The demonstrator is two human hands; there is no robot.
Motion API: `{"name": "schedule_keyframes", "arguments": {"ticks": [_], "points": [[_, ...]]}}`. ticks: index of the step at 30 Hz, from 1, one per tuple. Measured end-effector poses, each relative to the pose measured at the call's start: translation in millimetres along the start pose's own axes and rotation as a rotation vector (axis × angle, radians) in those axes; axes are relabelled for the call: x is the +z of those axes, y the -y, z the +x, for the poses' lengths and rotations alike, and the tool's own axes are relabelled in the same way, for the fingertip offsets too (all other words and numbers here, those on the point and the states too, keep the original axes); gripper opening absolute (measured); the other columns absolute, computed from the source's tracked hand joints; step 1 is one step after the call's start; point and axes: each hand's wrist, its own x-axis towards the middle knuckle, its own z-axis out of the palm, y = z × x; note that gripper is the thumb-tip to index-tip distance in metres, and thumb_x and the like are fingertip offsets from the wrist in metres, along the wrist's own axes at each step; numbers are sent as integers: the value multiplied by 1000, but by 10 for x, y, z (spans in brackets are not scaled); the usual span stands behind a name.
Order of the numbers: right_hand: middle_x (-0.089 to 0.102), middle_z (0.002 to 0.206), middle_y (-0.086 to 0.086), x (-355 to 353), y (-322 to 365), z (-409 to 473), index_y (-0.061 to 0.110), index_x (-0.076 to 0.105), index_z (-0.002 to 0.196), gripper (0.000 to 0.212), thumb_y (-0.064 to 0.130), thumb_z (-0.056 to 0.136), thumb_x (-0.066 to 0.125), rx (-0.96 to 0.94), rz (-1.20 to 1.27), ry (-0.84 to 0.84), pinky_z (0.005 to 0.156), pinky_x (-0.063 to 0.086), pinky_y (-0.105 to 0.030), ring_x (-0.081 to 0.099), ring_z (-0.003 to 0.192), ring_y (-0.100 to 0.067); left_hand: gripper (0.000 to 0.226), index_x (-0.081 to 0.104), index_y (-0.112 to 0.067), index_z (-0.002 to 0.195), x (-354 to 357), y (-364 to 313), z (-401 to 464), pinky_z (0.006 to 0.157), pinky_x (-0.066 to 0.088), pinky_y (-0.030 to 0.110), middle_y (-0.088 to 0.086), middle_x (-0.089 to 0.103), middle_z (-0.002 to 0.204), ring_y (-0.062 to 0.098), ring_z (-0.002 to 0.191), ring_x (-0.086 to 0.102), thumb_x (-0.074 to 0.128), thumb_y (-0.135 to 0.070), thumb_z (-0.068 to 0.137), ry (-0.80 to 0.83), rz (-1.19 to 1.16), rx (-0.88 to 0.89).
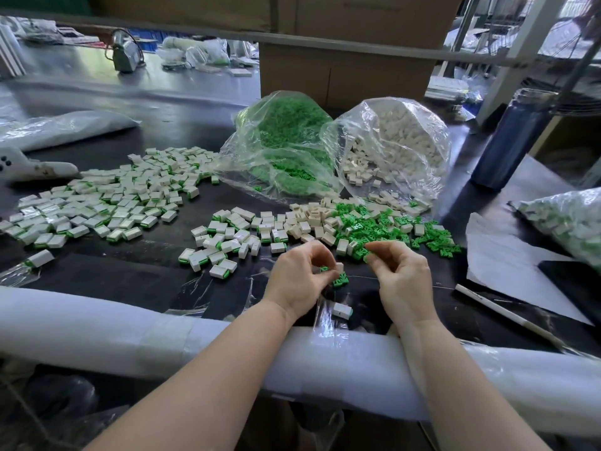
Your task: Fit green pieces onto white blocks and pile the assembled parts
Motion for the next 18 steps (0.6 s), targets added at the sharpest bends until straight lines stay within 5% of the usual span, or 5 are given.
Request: {"name": "schedule_keyframes", "arguments": {"ticks": [5,10,13,18], "points": [[65,69,11,9,52,-24,26,63,74,30,-3,82,66,14,131,107,70,53,-16,67,73,-12,17,60,-19,82,-44,10,10,71,50,14,-9,62,74,9,71,59,72,-8,78,-94,-134,-110],[65,69,11,13,75,-37,23,64,74,27,-3,82,66,-9,154,153,63,47,-8,60,64,5,9,62,-19,85,-34,-10,9,76,53,23,-1,65,86,16,82,62,65,-11,85,-73,-112,-105],[65,67,7,12,65,-38,22,64,75,26,-3,82,65,13,174,166,62,51,-15,61,61,-2,8,61,-14,89,-32,-23,7,83,53,30,6,63,98,21,89,62,63,-7,86,-36,-129,-78],[67,69,2,11,59,-34,19,63,75,24,-3,82,66,39,199,175,64,56,-23,66,63,-12,9,67,-15,86,-47,-23,-5,81,53,22,8,58,100,22,83,62,64,-6,85,33,-181,-41]]}}
